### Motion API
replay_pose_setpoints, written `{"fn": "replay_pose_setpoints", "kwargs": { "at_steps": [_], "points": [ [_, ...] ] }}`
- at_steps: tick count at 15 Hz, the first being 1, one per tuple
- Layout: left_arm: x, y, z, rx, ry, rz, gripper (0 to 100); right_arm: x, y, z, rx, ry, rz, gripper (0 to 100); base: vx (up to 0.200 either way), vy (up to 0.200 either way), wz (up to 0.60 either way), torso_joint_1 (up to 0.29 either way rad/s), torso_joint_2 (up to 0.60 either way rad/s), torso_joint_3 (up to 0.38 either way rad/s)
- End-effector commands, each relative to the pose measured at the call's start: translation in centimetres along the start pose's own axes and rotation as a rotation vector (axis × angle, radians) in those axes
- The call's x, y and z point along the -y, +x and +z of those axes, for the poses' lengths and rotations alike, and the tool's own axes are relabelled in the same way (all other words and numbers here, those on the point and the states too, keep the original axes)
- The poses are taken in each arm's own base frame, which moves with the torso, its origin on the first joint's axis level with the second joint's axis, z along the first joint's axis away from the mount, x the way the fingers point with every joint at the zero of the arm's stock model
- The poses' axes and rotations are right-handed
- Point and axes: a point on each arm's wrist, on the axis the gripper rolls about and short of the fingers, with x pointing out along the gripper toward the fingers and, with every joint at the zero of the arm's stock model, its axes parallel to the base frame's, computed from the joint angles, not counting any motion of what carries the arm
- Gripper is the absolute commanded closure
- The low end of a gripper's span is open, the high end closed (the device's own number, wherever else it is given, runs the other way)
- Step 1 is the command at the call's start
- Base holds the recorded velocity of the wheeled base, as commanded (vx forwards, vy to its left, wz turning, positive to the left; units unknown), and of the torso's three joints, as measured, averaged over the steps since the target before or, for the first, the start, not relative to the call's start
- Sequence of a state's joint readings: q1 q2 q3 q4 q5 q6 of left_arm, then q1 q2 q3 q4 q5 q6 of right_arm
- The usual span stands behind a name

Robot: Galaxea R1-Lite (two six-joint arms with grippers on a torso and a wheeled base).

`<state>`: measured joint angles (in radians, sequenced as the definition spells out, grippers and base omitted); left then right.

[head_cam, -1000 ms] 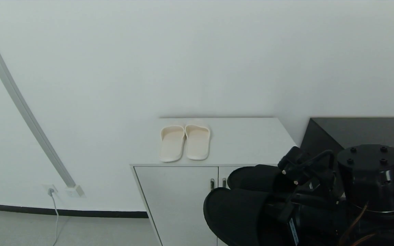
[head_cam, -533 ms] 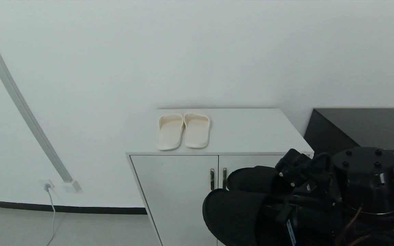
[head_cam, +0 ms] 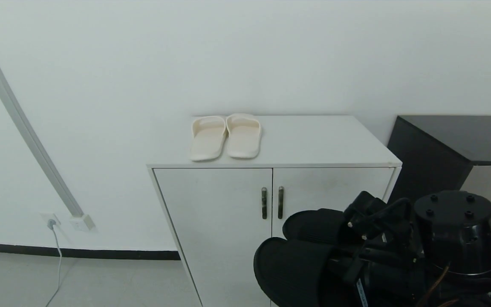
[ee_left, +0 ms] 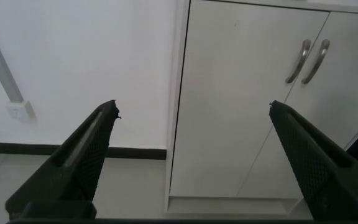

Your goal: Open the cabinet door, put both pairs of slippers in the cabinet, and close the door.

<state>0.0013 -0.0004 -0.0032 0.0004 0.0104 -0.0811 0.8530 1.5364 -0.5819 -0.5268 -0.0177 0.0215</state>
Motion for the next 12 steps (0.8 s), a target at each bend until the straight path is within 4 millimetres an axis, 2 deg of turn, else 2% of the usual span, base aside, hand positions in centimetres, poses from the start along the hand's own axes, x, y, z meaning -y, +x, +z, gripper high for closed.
{"fn": "replay_pose_setpoints", "kwargs": {
  "at_steps": [1,8,12],
  "points": [
    [0.0,0.0,0.0,0.0,0.0,-0.001,0,-0.03,-0.07,-0.06,0.0,-0.001,0.001,100,0.0,0.0,0.0,-0.198,0.52,0.32],
    [0.0,0.0,0.0,0.0,0.0,-0.001,0,-0.08,-0.53,-0.16,0.018,-0.001,0.012,100,0.0,0.0,0.0,-0.168,0.49,0.325],
    [0.0,0.0,0.0,0.0,0.0,0.001,0,-0.07,-0.05,-0.45,0.003,-0.001,0.007,100,0.0,0.0,0.0,-0.129,0.47,0.336]
  ]
}}
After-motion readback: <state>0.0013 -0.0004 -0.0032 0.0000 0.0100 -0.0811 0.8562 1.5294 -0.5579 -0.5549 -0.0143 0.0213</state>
